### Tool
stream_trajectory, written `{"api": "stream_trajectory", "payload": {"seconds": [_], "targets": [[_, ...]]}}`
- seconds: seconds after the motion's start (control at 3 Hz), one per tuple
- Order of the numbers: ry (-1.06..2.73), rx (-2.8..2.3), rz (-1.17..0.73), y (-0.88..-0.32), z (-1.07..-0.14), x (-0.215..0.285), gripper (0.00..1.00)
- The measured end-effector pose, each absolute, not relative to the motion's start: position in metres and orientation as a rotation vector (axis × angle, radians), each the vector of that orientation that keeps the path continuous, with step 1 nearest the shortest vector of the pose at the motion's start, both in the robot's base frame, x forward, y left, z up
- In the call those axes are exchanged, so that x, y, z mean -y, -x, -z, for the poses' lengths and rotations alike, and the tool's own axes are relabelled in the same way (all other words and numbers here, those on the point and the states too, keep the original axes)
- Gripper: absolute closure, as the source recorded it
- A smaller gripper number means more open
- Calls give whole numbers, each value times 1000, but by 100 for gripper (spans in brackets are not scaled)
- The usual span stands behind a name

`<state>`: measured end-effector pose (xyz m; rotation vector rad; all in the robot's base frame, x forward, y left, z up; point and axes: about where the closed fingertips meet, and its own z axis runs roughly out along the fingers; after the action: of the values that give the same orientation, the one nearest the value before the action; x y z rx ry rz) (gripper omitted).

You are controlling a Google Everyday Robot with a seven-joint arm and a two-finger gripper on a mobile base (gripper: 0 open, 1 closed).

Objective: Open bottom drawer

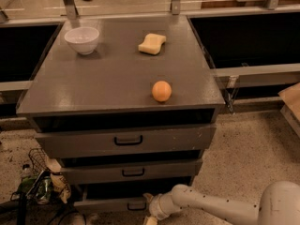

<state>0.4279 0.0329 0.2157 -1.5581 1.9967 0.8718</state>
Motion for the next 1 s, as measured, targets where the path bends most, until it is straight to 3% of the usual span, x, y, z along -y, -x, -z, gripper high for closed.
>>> {"api": "stream_trajectory", "payload": {"seconds": [0.67,1.0], "targets": [[1562,-1924,-925,-412,-225,-25,0],[1688,-1911,-837,-401,-222,-20,0]]}}
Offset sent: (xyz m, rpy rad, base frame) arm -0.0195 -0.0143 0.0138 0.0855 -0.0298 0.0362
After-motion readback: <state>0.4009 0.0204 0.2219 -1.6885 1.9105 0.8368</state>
